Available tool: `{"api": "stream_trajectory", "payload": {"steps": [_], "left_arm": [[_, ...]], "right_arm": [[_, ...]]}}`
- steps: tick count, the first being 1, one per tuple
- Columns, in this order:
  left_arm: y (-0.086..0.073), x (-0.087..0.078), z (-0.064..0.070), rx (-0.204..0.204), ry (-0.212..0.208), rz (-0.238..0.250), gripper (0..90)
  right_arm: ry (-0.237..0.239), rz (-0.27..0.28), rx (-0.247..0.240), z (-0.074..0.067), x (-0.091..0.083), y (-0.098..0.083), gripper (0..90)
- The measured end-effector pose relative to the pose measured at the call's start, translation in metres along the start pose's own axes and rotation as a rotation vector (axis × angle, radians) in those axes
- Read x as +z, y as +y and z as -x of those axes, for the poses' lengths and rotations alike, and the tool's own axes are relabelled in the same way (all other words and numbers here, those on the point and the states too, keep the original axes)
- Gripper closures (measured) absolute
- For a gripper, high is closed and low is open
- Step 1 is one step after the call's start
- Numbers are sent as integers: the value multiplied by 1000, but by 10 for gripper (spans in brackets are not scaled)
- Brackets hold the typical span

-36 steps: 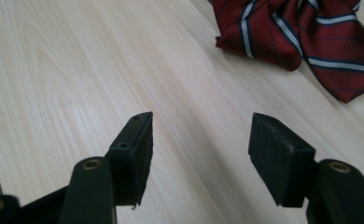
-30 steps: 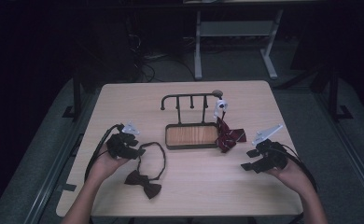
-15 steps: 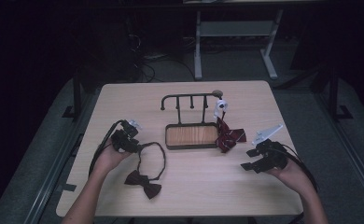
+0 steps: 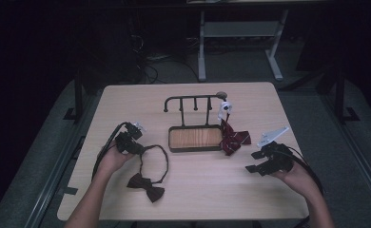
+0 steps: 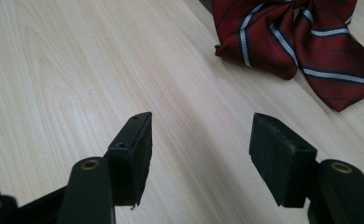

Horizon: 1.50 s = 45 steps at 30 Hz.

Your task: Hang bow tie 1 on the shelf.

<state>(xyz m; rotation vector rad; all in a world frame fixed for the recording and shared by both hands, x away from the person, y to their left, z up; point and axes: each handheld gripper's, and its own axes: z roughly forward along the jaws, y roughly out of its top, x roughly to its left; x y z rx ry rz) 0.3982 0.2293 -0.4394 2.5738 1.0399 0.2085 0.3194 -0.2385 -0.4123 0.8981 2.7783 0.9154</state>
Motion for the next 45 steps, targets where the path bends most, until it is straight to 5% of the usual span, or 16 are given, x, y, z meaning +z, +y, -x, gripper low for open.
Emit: {"api": "stream_trajectory", "payload": {"steps": [14, 20, 45], "left_arm": [[2, -1, 2, 40, 1, -36, 897], [-1, -11, 2, 41, -19, -3, 897], [16, -68, 30, 171, -34, 87, 897]], "right_arm": [[-6, 14, 5, 1, 1, -1, 391], [0, 8, 10, 0, 5, -2, 388], [-16, 53, 61, 0, 23, -12, 350]]}}
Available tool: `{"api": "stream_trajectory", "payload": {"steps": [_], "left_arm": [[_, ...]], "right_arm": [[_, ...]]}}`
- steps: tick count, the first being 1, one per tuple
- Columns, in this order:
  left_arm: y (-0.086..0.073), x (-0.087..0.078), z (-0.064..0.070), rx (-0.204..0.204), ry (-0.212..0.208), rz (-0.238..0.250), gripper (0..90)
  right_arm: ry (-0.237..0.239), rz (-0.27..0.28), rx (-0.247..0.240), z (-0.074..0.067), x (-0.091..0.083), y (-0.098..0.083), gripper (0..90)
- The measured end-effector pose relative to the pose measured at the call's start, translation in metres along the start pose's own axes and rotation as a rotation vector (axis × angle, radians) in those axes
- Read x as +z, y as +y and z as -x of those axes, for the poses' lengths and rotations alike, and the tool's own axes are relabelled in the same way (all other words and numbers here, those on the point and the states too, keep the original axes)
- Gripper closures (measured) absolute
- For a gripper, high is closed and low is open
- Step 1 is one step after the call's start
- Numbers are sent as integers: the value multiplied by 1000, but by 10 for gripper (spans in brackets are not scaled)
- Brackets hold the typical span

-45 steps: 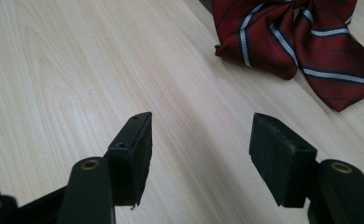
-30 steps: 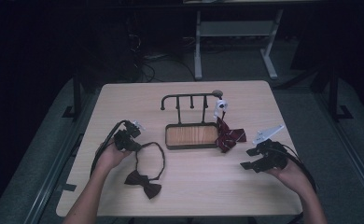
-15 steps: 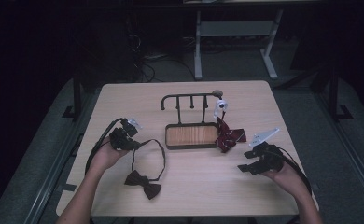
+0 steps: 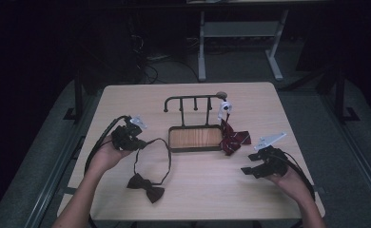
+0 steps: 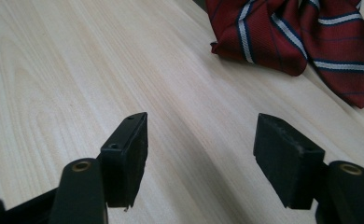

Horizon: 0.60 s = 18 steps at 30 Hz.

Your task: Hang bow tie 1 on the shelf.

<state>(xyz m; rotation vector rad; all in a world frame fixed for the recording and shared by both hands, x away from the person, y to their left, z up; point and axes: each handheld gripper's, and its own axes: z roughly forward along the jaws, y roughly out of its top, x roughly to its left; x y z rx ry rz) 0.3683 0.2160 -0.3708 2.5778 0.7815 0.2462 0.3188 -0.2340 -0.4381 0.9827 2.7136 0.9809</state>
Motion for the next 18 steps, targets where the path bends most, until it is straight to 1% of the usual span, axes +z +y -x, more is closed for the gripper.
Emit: {"api": "stream_trajectory", "payload": {"steps": [5, 13, 16, 17, 18], "left_arm": [[5, -6, 4, 18, -1, 0, 897], [12, -22, 10, 54, -12, -1, 897], [13, -29, 12, 64, -18, 5, 897], [13, -29, 12, 64, -18, 5, 897], [14, -33, 13, 75, -21, 6, 897]], "right_arm": [[-5, 3, -8, 0, 2, -1, 346], [-10, 7, -14, -1, 3, -1, 338], [-14, 9, -15, -2, 2, 0, 337], [-12, 11, -15, -2, 2, 0, 338], [-12, 12, -15, -2, 2, 0, 338]]}}
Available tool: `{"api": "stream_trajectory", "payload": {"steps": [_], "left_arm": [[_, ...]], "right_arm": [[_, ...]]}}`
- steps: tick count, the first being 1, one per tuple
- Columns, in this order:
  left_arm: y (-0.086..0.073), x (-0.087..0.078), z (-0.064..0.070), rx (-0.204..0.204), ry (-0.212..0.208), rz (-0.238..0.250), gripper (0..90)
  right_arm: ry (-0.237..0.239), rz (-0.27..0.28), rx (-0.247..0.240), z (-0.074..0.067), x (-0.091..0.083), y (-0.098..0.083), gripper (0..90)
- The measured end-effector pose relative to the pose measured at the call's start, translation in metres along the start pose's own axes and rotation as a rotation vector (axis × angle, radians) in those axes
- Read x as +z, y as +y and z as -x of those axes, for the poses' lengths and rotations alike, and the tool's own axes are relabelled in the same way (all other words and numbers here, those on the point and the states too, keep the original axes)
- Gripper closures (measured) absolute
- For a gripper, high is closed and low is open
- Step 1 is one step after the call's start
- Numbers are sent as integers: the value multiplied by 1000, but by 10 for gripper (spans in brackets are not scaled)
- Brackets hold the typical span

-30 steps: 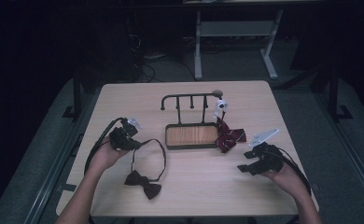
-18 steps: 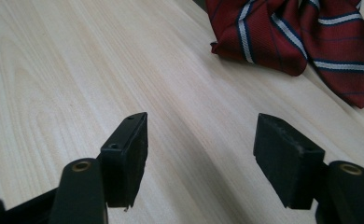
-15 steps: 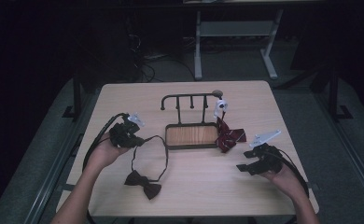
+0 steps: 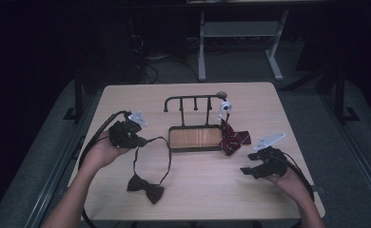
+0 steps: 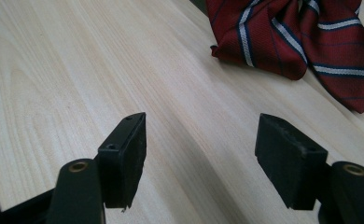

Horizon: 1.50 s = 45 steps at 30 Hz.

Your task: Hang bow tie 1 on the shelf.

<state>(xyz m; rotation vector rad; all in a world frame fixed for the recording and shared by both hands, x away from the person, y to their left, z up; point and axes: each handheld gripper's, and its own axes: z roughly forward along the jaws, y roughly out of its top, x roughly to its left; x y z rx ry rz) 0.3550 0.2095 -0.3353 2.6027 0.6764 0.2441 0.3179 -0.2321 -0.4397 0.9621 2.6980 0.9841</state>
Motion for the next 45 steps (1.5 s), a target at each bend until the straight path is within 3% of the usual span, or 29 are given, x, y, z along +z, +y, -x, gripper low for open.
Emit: {"api": "stream_trajectory", "payload": {"steps": [19, 31, 45], "left_arm": [[12, -28, 9, 71, -6, -2, 897], [16, -30, 7, 76, -24, -9, 897], [27, -41, 7, 106, -53, 9, 897]], "right_arm": [[-6, -10, -16, 0, 1, 0, 337], [-8, -11, -16, -1, 0, 2, 333], [-46, -10, -9, 6, -7, 0, 327]]}}
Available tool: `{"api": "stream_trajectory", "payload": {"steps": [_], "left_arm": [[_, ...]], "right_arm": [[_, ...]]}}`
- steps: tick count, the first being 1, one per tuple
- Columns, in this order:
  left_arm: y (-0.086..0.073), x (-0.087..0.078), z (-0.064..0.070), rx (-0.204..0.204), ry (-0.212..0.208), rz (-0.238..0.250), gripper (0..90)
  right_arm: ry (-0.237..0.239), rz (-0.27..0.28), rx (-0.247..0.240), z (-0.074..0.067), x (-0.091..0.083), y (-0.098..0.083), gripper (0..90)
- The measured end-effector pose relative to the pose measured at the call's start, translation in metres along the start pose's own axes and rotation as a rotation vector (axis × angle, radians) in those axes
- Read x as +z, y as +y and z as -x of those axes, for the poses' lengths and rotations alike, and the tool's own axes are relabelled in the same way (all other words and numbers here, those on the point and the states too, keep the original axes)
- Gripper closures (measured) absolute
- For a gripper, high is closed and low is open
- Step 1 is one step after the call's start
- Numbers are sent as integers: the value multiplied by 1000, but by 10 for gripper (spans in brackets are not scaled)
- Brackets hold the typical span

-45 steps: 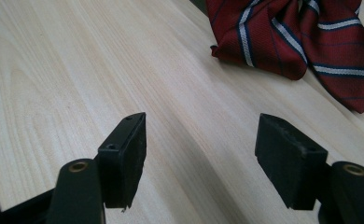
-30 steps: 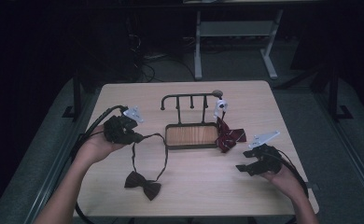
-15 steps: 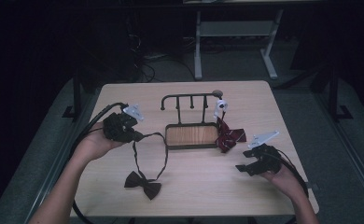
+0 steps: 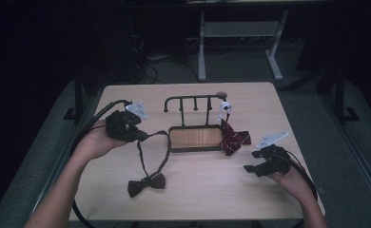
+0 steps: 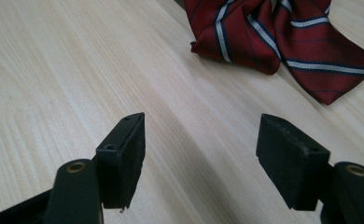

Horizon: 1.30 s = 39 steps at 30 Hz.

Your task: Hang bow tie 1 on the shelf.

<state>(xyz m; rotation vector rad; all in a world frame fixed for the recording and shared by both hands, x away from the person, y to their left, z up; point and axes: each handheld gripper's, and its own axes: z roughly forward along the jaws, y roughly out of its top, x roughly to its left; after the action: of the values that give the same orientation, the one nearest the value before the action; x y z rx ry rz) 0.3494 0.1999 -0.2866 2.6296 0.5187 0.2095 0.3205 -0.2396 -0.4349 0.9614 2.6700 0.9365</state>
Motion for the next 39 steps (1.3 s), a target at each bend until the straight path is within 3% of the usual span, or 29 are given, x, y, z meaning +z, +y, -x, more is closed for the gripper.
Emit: {"api": "stream_trajectory", "payload": {"steps": [24, 39], "left_arm": [[12, -19, -7, 9, 20, -4, 898], [17, -20, -11, 15, 8, 4, 898]], "right_arm": [[-3, 3, -9, -2, -2, 0, 326], [-13, 5, -10, -1, -3, 0, 327]]}}
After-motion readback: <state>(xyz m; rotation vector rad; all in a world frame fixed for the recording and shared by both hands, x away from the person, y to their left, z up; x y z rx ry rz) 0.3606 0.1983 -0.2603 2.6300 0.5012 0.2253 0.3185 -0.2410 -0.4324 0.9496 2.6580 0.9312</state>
